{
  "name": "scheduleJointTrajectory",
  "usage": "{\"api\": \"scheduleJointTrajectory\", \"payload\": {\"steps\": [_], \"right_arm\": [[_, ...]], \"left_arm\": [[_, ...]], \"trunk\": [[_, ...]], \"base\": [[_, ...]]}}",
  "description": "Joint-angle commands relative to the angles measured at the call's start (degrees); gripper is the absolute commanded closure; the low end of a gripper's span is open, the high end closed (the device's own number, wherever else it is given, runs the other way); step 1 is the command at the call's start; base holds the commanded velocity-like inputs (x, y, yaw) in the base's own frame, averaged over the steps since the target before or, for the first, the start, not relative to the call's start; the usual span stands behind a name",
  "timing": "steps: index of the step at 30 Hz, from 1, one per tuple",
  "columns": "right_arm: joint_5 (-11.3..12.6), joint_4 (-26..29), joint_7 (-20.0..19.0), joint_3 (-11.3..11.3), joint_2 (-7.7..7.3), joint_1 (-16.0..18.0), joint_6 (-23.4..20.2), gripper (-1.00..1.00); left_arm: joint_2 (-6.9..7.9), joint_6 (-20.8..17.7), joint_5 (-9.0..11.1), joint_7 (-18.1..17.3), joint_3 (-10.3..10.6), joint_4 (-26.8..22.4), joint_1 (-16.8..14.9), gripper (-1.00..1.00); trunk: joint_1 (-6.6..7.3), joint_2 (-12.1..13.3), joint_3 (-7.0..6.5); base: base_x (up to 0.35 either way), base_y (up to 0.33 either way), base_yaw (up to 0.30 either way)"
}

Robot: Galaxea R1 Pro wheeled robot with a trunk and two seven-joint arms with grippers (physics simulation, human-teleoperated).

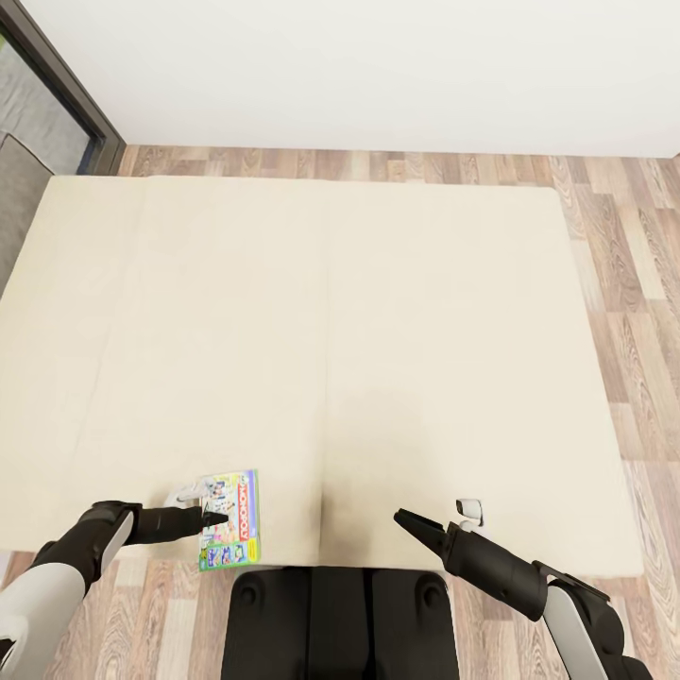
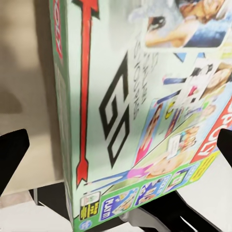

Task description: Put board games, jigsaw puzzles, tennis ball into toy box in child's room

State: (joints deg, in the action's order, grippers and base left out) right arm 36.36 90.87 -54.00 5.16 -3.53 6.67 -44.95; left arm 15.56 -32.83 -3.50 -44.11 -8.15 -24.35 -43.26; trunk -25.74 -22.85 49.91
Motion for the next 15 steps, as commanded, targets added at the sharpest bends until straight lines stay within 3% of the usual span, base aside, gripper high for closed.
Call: {"api": "scheduleJointTrajectory", "payload": {"steps": [1,15], "right_arm": [[0.17,0.01,-0.05,0.03,-0.02,0.01,-0.32,-1.00],[0.12,0.01,-0.05,0.03,0.02,0.01,-0.32,-1.00]], "left_arm": [[-0.08,-0.48,-0.20,-0.31,-0.37,0.00,0.02,-1.00],[-0.09,-0.27,-0.36,-0.20,-0.35,0.00,0.04,-1.00]], "trunk": [[-0.04,-0.07,0.12],[-0.04,-0.07,0.79]], "base": [[0.000,0.000,0.000],[0.000,0.000,0.000]]}}
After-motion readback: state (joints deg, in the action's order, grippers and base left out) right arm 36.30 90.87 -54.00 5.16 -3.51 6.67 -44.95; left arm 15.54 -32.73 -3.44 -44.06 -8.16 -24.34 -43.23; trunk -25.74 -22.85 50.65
